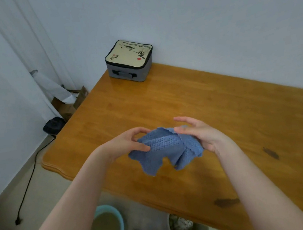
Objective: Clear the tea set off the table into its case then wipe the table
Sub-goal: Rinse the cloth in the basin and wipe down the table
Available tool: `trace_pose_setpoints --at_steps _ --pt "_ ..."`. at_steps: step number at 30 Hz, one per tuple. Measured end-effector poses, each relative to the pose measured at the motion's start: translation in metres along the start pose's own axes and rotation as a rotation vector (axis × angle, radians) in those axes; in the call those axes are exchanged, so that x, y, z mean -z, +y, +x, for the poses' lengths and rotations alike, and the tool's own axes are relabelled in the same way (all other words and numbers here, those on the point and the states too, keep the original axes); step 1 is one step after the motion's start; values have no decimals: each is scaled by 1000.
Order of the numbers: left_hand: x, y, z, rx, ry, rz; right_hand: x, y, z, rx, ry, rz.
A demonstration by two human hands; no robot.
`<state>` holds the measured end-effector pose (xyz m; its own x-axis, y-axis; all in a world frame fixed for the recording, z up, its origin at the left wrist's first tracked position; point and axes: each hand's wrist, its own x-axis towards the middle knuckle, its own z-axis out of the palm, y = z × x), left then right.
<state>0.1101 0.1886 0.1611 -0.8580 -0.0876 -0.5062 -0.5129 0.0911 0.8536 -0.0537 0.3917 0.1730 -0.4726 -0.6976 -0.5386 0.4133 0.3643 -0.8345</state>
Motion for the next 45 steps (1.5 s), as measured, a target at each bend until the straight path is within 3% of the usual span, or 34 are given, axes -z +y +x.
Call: trace_pose_setpoints --at_steps 4,7,12,14,17,20,23,27,32,34,38,45 --pt "2 11 -5 -48 107 4 -4 4 1 84 2 -543" --pt "0 17 -6 -34 134 15 -5 7 1 163 -14 -635" --pt "-11 27 -9 -7 113 -219 -1 27 8 246 301 -1028" --pt "-14 27 -7 8 103 -369 5 39 12 257 430 -1080" --pt "-11 18 -6 54 65 -523 17 58 21 278 560 -741" --pt "-5 5 -8 69 40 -525 31 70 21 260 629 -402" --pt "2 -1 -8 68 64 -510 41 78 25 214 587 -437" --pt "2 1 -8 47 71 -479 21 98 39 138 425 -497" --pt "3 11 -16 -74 -27 -501 -29 127 31 -271 -49 -425" --pt "5 18 -20 -146 -83 -526 -41 133 31 -234 -112 -297" --pt "10 33 -25 -221 -163 -573 -46 138 36 -46 -51 248" --pt "17 48 -16 -167 81 -505 -10 108 43 -15 -135 582"
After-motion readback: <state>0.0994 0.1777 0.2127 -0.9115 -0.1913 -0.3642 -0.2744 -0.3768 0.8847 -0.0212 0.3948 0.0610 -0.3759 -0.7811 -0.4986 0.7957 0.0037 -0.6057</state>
